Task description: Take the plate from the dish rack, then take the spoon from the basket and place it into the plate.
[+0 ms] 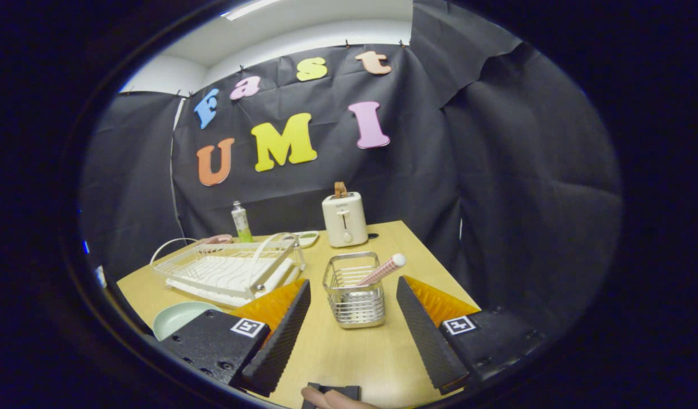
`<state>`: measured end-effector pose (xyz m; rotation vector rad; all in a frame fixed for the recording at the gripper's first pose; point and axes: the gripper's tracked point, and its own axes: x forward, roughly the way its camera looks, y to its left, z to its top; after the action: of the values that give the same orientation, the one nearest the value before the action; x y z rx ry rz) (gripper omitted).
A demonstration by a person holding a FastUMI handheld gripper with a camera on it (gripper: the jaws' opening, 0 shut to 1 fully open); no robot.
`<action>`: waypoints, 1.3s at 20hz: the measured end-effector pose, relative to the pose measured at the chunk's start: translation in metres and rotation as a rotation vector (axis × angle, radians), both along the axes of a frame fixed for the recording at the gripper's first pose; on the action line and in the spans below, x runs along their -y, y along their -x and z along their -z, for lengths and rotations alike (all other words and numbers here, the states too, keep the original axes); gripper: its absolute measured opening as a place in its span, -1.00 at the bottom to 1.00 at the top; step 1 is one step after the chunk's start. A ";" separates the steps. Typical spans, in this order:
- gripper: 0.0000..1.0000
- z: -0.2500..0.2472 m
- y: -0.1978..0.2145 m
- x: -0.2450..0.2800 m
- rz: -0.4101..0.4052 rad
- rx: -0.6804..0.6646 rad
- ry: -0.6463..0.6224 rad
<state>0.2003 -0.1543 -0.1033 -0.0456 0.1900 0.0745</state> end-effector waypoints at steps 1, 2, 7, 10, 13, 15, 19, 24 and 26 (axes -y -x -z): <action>0.92 0.001 -0.009 0.008 0.027 -0.013 -0.011; 0.76 0.001 -0.018 0.014 0.036 -0.011 -0.018; -0.01 -0.007 -0.044 -0.010 -0.067 0.035 -0.059; -0.32 -0.009 -0.054 -0.008 -0.036 0.053 -0.044; -0.49 -0.013 -0.056 -0.016 -0.017 0.043 -0.088; -0.52 -0.013 -0.054 -0.017 -0.015 0.032 -0.116; -0.57 -0.018 -0.053 -0.022 -0.048 0.023 -0.163; -0.68 -0.034 -0.060 -0.026 -0.072 0.044 -0.258; -0.70 -0.044 -0.061 -0.029 -0.067 0.059 -0.240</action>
<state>0.2614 -0.1252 -0.0591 0.1846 0.1193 0.1622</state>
